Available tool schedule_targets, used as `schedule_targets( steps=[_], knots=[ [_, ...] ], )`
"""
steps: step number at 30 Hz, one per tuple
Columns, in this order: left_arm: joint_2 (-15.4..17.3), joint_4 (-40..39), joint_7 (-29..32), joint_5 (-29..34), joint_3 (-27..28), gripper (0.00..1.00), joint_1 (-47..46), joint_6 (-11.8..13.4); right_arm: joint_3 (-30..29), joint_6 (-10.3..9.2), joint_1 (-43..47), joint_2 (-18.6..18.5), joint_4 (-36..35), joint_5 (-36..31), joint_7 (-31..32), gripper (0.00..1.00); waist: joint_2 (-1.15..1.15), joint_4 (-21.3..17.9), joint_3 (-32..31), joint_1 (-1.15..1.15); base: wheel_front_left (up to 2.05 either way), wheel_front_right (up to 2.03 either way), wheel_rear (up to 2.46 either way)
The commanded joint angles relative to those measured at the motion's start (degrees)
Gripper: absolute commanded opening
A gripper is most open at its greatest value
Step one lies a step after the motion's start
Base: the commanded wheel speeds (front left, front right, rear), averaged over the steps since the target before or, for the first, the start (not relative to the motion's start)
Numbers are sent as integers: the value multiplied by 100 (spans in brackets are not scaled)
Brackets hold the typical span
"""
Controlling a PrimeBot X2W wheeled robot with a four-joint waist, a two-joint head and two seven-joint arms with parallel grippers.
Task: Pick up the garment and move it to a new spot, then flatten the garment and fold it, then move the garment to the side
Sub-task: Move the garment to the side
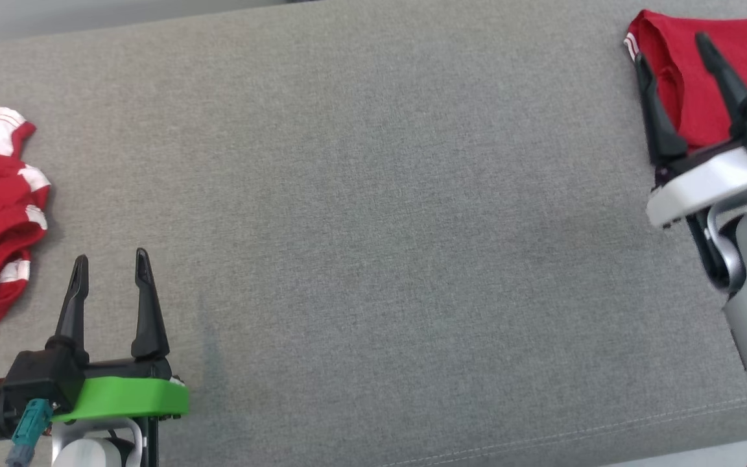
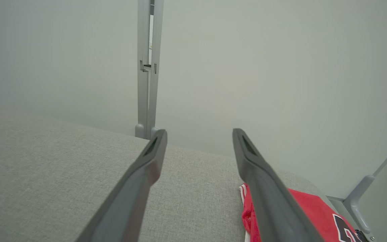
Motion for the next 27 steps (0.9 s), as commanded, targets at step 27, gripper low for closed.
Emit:
schedule_targets(
  steps=[27],
  knots=[
    [-51, 604, -15, 2, 80, 100, 355, -221, -960, -12, 3629, 1555, -2094, -472, 132, 100, 0, 511, -1153, 0, 0, 0, 0]
  ],
)
